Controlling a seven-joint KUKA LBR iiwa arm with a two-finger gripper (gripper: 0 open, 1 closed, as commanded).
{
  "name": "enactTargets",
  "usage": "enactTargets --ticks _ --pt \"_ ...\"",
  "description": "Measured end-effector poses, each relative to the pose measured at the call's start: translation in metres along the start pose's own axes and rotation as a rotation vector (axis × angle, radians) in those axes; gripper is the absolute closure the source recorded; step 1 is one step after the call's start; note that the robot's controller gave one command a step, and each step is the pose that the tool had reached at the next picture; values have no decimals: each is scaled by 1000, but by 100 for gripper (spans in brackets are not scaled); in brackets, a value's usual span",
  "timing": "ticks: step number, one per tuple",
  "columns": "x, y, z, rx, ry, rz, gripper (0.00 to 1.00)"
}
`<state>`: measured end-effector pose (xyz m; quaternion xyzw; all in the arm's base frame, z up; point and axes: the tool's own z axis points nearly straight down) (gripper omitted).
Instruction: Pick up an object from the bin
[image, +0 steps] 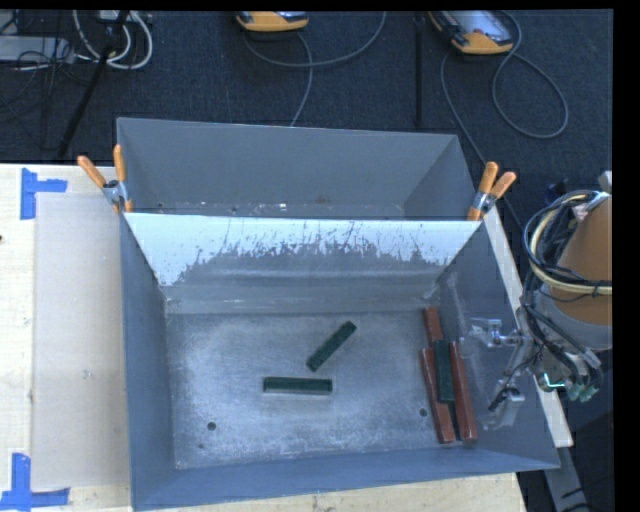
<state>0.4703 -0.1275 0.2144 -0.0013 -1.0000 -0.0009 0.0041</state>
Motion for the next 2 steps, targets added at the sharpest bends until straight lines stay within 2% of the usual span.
enactTargets --ticks 1,2 --pt "-14 -23 144 -4 -11 -598 0" --pt "-30 -10 144 -26 -8 -911 0"
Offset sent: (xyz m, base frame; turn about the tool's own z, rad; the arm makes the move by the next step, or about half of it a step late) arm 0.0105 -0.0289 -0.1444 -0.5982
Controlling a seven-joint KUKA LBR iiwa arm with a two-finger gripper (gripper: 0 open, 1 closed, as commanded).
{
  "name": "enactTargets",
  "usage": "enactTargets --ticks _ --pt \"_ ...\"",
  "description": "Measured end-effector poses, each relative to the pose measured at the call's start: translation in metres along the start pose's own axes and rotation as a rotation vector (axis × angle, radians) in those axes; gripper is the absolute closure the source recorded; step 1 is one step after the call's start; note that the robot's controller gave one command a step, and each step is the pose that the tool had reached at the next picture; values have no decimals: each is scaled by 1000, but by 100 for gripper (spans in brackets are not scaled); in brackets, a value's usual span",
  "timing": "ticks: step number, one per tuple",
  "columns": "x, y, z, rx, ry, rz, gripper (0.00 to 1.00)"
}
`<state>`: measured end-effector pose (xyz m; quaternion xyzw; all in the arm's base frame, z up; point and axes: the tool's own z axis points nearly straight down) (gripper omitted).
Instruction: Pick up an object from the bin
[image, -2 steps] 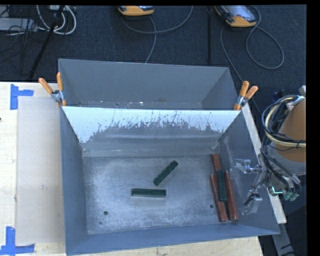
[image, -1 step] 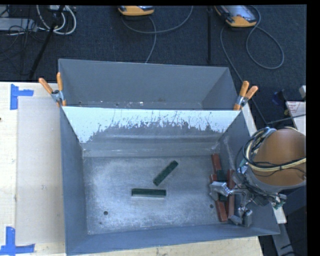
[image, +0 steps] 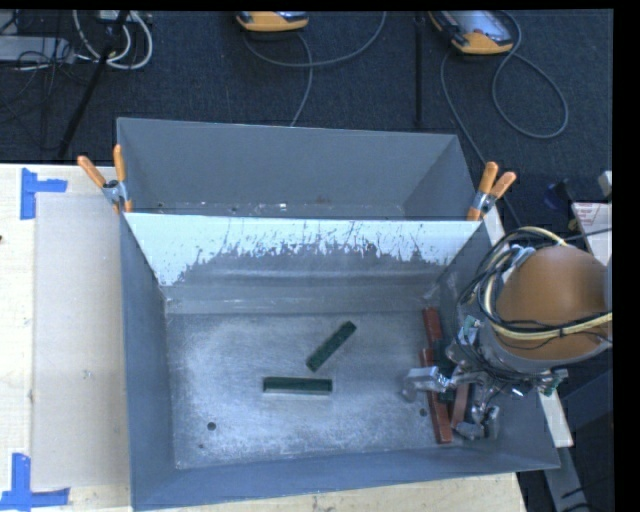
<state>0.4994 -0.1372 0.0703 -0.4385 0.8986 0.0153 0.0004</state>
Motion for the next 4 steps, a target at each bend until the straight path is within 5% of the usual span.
enactTargets --ticks 1,3,4 --pt "10 -2 -5 24 1 -86 0" --pt "2 0 -6 24 11 -92 0" --pt "1 1 -5 22 11 -94 100"
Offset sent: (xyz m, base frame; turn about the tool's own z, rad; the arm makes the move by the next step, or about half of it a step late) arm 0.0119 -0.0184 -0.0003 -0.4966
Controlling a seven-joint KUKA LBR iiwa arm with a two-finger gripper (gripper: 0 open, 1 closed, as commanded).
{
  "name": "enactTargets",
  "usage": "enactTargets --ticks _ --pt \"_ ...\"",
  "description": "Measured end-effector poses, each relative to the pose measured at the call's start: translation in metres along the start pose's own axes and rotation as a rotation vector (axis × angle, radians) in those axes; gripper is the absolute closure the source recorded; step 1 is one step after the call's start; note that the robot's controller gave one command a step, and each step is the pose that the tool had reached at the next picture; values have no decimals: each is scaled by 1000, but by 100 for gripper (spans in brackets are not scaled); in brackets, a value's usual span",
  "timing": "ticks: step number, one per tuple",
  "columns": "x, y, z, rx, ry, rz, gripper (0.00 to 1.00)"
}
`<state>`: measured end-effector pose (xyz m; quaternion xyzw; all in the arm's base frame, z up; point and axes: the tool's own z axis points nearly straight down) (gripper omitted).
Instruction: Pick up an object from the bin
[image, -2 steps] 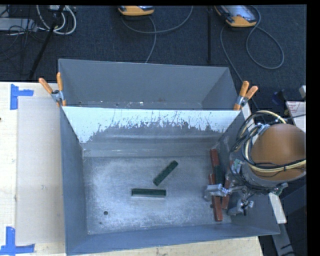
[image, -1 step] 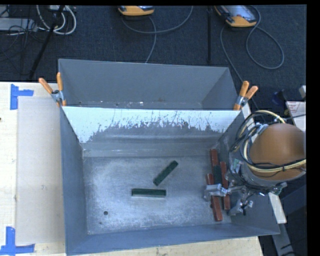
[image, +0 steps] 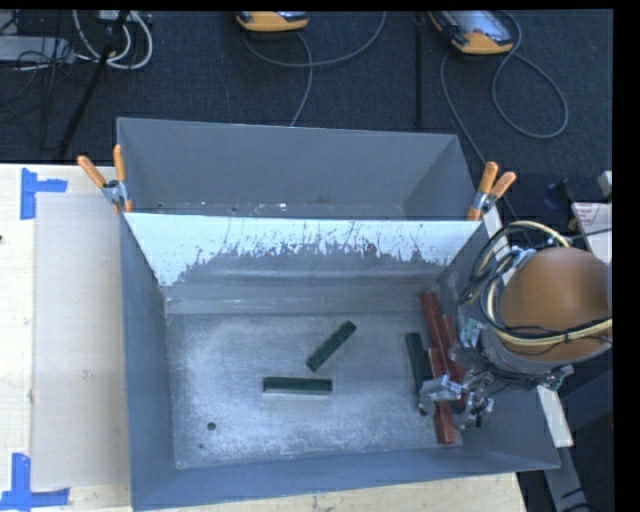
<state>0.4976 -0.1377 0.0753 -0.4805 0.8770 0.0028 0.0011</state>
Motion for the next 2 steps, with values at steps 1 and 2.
enactTargets --ticks 1,2 --pt "-2 1 -18 3 1 -4 100" --pt "-5 1 -64 6 0 -4 100"
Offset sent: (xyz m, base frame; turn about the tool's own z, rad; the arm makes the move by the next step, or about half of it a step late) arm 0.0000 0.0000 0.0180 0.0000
